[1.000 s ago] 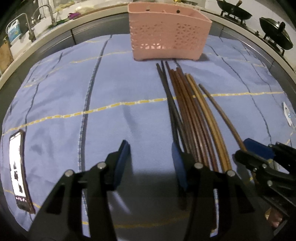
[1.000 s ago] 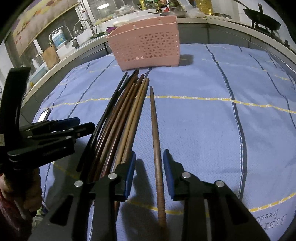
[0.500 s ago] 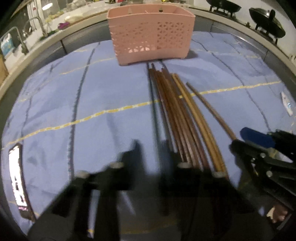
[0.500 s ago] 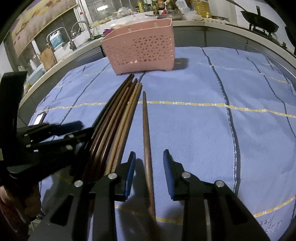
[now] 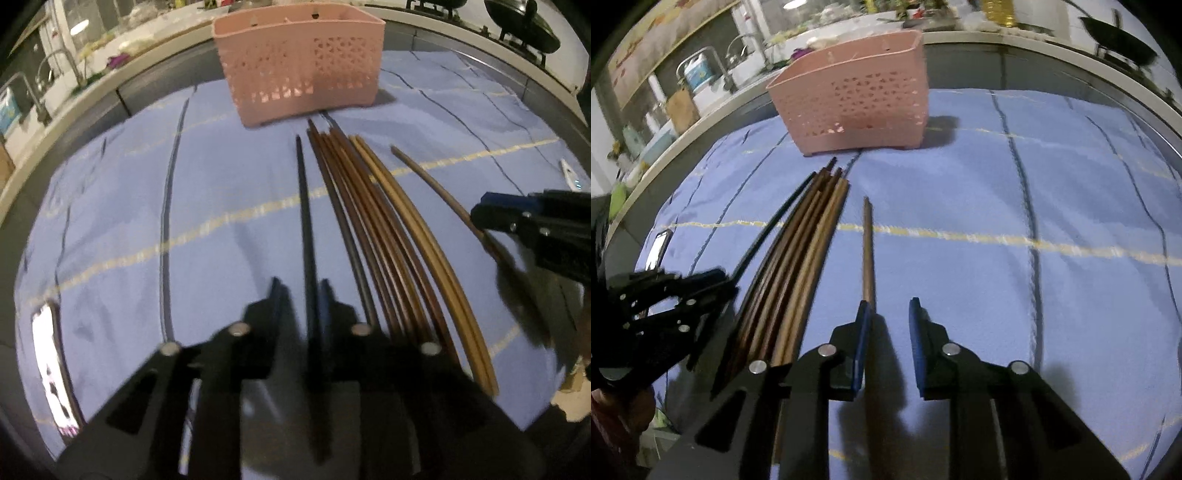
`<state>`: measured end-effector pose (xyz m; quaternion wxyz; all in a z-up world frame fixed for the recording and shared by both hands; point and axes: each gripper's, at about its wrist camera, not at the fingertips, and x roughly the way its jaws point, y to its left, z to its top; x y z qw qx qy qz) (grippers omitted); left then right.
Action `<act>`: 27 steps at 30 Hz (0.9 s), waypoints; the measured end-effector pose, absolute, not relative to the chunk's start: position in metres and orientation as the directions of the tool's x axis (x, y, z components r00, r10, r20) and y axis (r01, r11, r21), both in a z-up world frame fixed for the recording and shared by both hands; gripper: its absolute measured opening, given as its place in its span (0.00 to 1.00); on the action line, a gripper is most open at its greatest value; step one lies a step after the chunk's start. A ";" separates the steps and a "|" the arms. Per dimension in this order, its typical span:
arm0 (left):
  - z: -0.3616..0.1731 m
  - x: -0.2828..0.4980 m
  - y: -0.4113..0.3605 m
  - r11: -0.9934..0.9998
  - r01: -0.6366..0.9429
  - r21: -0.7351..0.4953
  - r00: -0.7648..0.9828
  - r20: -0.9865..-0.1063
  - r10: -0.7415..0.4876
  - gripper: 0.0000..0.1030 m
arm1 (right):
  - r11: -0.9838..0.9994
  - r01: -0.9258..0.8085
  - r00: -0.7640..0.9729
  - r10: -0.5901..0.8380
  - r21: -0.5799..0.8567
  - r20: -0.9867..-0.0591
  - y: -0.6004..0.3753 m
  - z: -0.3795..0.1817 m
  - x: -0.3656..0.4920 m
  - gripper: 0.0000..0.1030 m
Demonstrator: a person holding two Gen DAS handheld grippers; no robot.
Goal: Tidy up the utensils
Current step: 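Grasp a dark chopstick with the left tool while the right tool lifts its chopstick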
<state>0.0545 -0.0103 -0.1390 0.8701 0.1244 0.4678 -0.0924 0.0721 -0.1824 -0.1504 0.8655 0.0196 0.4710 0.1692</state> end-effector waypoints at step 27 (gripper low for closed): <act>0.006 0.076 0.035 0.897 0.370 -0.241 0.698 -0.565 -0.439 0.04 | 0.851 -0.444 0.727 0.526 0.281 -0.441 -0.190 -0.026 0.076 0.05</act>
